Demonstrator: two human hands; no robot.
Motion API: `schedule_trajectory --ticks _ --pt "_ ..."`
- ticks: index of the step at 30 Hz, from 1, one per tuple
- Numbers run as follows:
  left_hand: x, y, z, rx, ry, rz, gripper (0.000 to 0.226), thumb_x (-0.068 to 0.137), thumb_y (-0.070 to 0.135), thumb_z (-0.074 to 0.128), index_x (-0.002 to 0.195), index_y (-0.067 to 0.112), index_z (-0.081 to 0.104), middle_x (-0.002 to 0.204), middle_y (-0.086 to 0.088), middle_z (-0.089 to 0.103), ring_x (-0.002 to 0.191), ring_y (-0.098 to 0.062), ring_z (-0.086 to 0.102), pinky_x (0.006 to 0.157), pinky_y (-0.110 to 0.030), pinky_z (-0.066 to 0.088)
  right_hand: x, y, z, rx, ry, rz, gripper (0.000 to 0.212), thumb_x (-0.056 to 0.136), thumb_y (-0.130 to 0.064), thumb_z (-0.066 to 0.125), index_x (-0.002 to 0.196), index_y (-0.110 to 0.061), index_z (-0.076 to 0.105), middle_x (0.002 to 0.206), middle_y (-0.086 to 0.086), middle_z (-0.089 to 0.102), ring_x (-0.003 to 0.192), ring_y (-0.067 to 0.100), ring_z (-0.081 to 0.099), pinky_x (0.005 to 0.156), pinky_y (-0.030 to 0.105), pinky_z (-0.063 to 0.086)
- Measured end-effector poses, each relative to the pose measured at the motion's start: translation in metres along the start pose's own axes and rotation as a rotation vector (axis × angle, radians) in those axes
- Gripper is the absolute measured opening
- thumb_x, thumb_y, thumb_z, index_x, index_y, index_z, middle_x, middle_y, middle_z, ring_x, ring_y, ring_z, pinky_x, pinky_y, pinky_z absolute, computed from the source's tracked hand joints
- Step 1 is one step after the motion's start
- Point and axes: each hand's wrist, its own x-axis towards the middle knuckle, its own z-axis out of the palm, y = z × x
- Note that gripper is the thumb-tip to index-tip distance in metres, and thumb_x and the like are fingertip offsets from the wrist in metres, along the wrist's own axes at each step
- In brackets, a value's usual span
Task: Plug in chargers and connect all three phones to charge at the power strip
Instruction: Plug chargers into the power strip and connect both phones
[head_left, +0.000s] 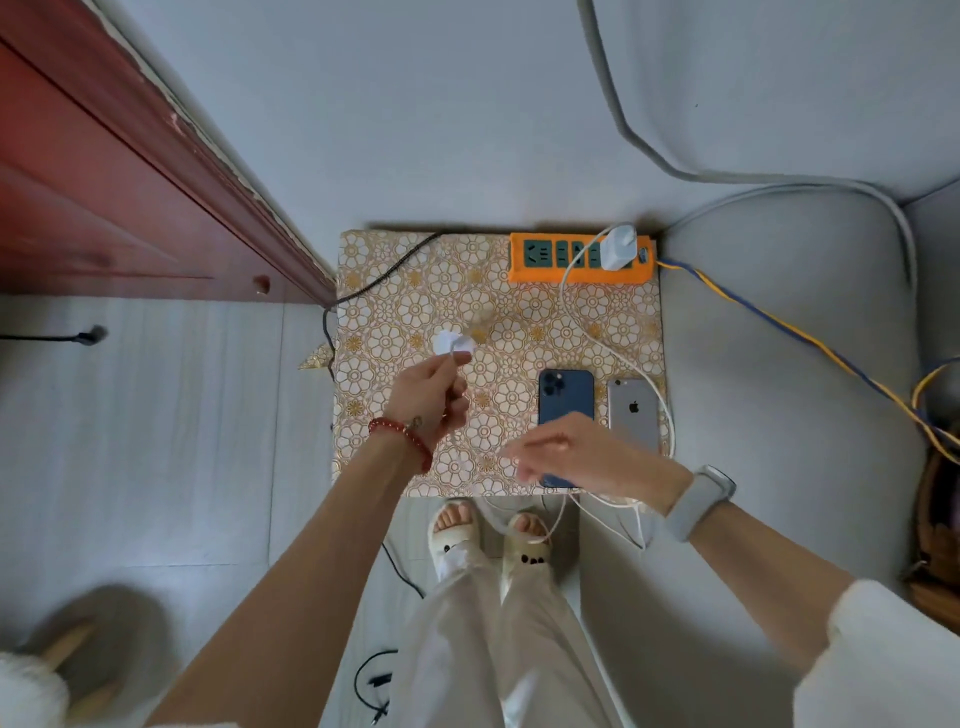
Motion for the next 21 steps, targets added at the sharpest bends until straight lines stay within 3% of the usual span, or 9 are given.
schedule_trajectory --ticks 2,5,7,9,13,16,18,21 --pt "-0.006 -0.004 -0.004 0.172 -0.058 0.091 0.021 0.093 0.013 0.041 0.093 0.015 0.062 0.053 0.004 0.045 0.035 -0.001 0.037 0.035 -0.013 0.032 0.011 0.005 -0.006 -0.064 0.280 0.005 0.039 0.092 -0.024 0.049 0.131 -0.022 0.045 0.104 0.006 0.065 0.073 0.026 0.065 0.070 0.034 0.057" --pt "-0.016 -0.011 -0.008 0.478 -0.097 0.272 0.027 0.094 0.010 0.039 0.086 0.022 0.062 0.051 0.005 0.040 0.038 -0.003 0.032 0.038 -0.015 0.027 0.031 0.002 -0.019 -0.221 0.555 -0.188 0.063 0.086 -0.019 0.059 0.140 -0.021 0.027 0.108 0.002 0.047 0.090 0.019 0.052 0.076 0.028 0.047" --pt "-0.020 -0.012 -0.008 0.629 -0.083 0.413 0.027 0.093 0.008 0.038 0.090 0.019 0.062 0.049 0.007 0.036 0.041 -0.005 0.029 0.040 -0.016 0.026 0.044 -0.005 -0.024 -0.392 0.556 -0.300 0.066 0.084 -0.018 0.062 0.140 -0.023 0.028 0.115 0.006 0.043 0.100 0.019 0.047 0.076 0.028 0.043" --pt "-0.021 -0.008 -0.008 0.713 -0.076 0.540 0.025 0.093 0.007 0.039 0.097 0.015 0.062 0.048 0.009 0.037 0.040 -0.004 0.030 0.040 -0.015 0.027 0.054 -0.014 -0.026 -0.475 0.483 -0.369 0.058 0.084 -0.020 0.062 0.135 -0.027 0.037 0.124 0.009 0.042 0.105 0.018 0.050 0.079 0.030 0.048" --pt "-0.019 0.008 -0.009 0.753 -0.043 0.693 0.022 0.092 0.009 0.043 0.099 0.012 0.063 0.050 0.009 0.042 0.041 -0.005 0.037 0.041 -0.014 0.029 0.066 -0.025 -0.031 -0.537 0.412 -0.464 0.039 0.084 -0.023 0.062 0.121 -0.022 0.051 0.122 0.007 0.046 0.100 0.017 0.053 0.081 0.025 0.047" --pt "-0.014 0.016 -0.011 0.706 -0.029 0.712 0.017 0.089 0.015 0.050 0.096 0.013 0.066 0.054 0.008 0.047 0.045 -0.004 0.038 0.042 -0.018 0.032 0.075 -0.034 -0.056 -0.626 0.541 -0.493 0.038 0.080 -0.018 0.065 0.117 -0.017 0.052 0.122 0.010 0.048 0.087 0.009 0.051 0.069 0.016 0.044" --pt "-0.010 0.018 -0.011 0.686 -0.020 0.678 0.012 0.088 0.017 0.053 0.091 0.019 0.064 0.057 0.006 0.050 0.051 -0.009 0.044 0.048 -0.028 0.041 0.084 -0.042 -0.081 -0.654 0.630 -0.461 0.038 0.080 -0.016 0.065 0.115 -0.014 0.051 0.121 0.012 0.048 0.083 0.016 0.056 0.062 0.023 0.050" --pt "-0.003 0.018 -0.010 0.701 -0.002 0.593 0.011 0.088 0.016 0.053 0.087 0.023 0.061 0.068 -0.007 0.061 0.066 -0.029 0.058 0.065 -0.041 0.051 0.099 -0.046 -0.112 -0.779 0.656 -0.371 0.038 0.080 -0.011 0.063 0.115 -0.010 0.048 0.120 0.014 0.047 0.083 0.030 0.058 0.062 0.040 0.052"
